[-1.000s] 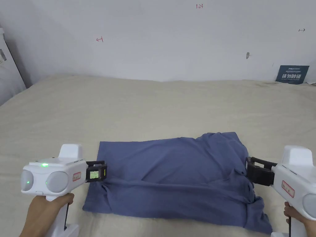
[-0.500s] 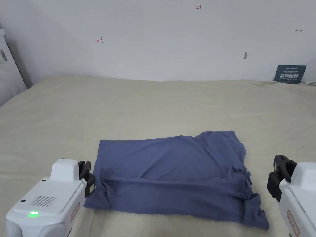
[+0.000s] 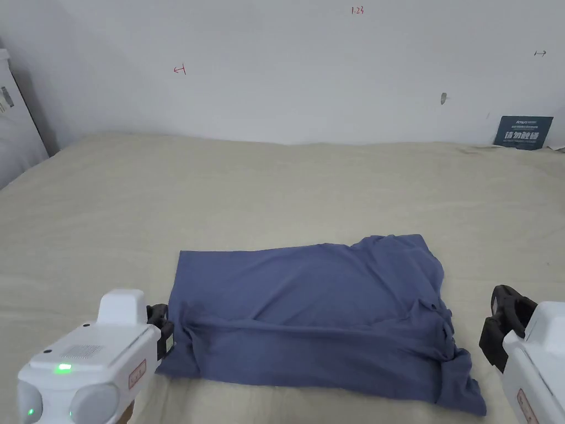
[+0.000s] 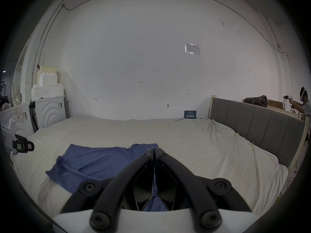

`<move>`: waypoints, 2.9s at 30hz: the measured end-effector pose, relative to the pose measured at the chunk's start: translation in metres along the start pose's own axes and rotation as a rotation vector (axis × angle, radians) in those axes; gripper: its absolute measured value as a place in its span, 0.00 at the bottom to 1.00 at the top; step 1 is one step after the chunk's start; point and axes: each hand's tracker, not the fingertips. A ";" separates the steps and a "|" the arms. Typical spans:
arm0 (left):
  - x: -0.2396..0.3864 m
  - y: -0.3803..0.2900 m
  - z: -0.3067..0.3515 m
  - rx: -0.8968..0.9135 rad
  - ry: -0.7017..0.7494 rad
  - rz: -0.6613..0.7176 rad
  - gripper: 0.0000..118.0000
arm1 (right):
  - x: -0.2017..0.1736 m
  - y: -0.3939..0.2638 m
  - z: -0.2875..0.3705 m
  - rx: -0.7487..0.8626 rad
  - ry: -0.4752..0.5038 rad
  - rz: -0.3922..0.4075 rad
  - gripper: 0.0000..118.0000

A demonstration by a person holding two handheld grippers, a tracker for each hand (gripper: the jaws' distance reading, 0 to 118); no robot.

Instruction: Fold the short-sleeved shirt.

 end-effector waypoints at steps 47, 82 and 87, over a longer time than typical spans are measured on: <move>-0.041 -0.007 -0.129 -0.520 -0.068 0.014 0.03 | 0.037 -0.059 -0.083 -0.505 0.041 -0.111 0.01; -0.064 -0.013 -0.086 -0.468 -0.097 0.075 0.03 | 0.049 -0.074 -0.065 -0.625 0.141 -0.111 0.05; -0.078 -0.022 -0.050 -0.469 -0.114 0.129 0.03 | 0.065 -0.071 -0.036 -0.619 0.154 -0.145 0.05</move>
